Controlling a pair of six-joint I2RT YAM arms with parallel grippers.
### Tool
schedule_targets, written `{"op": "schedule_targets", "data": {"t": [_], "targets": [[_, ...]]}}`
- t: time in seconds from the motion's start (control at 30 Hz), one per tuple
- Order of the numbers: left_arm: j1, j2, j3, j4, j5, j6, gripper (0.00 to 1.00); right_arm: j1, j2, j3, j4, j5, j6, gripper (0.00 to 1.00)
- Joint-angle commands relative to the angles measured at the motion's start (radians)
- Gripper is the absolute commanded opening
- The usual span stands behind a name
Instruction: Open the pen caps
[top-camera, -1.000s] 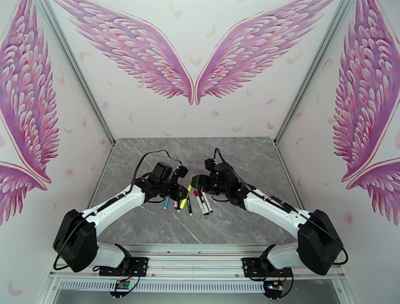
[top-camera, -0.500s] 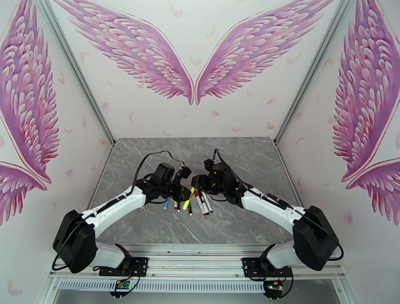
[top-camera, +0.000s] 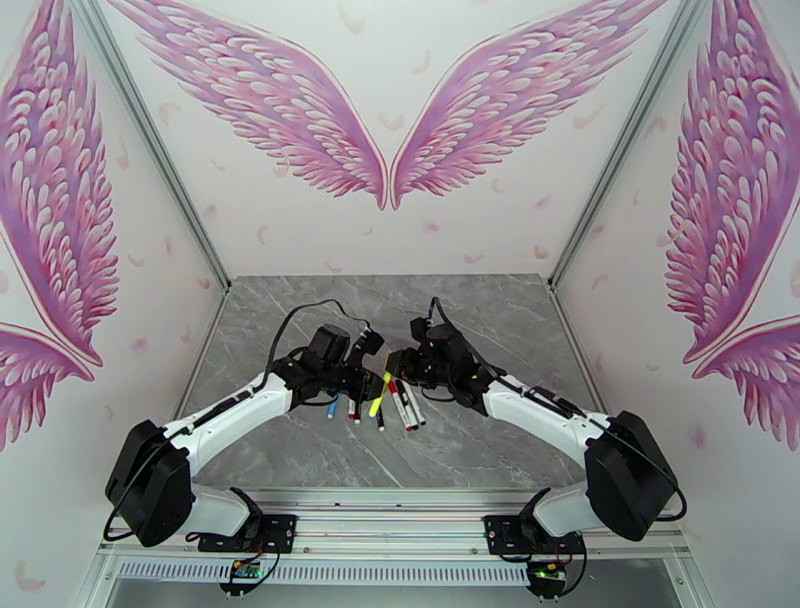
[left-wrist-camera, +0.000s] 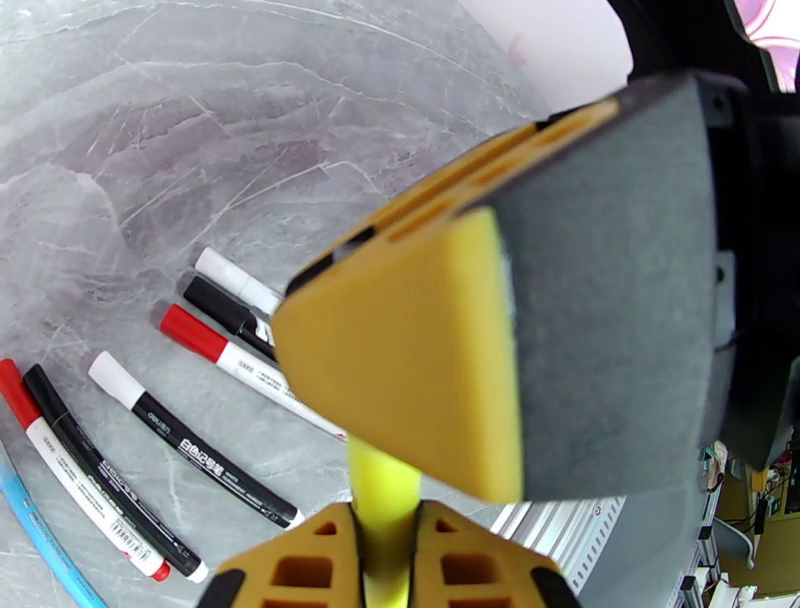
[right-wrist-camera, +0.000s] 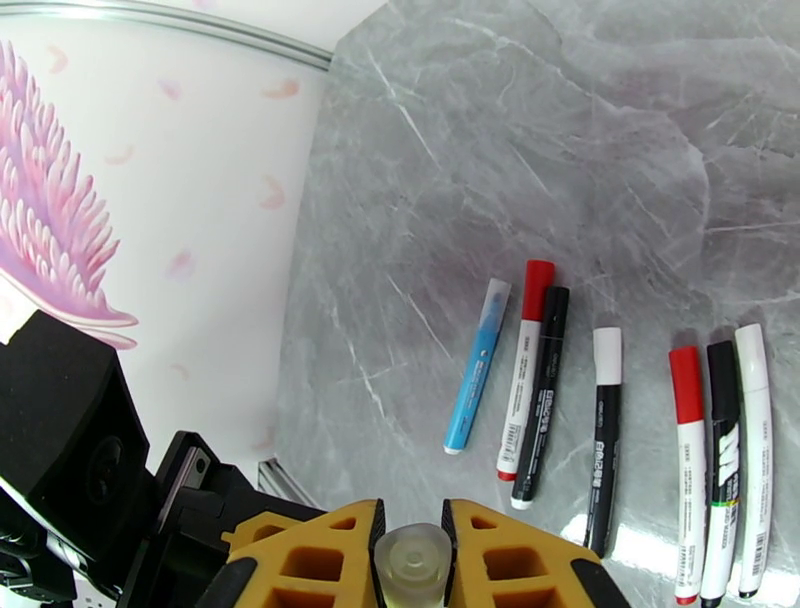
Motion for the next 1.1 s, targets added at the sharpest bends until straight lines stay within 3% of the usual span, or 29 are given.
{"op": "schedule_targets", "data": {"t": [0.0, 0.23, 0.63, 1.07], "targets": [[-0.007, -0.034, 0.020, 0.011, 0.004, 0.009, 0.22, -0.006, -0.002, -0.002, 0.030, 0.017, 0.000, 0.17], [-0.006, -0.039, -0.024, 0.077, 0.029, -0.013, 0.39, -0.014, -0.036, 0.004, 0.027, 0.015, 0.000, 0.13], [-0.006, -0.022, -0.048, 0.101, 0.024, -0.012, 0.40, -0.023, -0.070, 0.008, 0.012, 0.000, 0.005, 0.12], [-0.007, -0.024, -0.038, 0.053, 0.014, 0.014, 0.07, -0.028, -0.081, -0.003, 0.012, 0.026, 0.001, 0.10]]}}
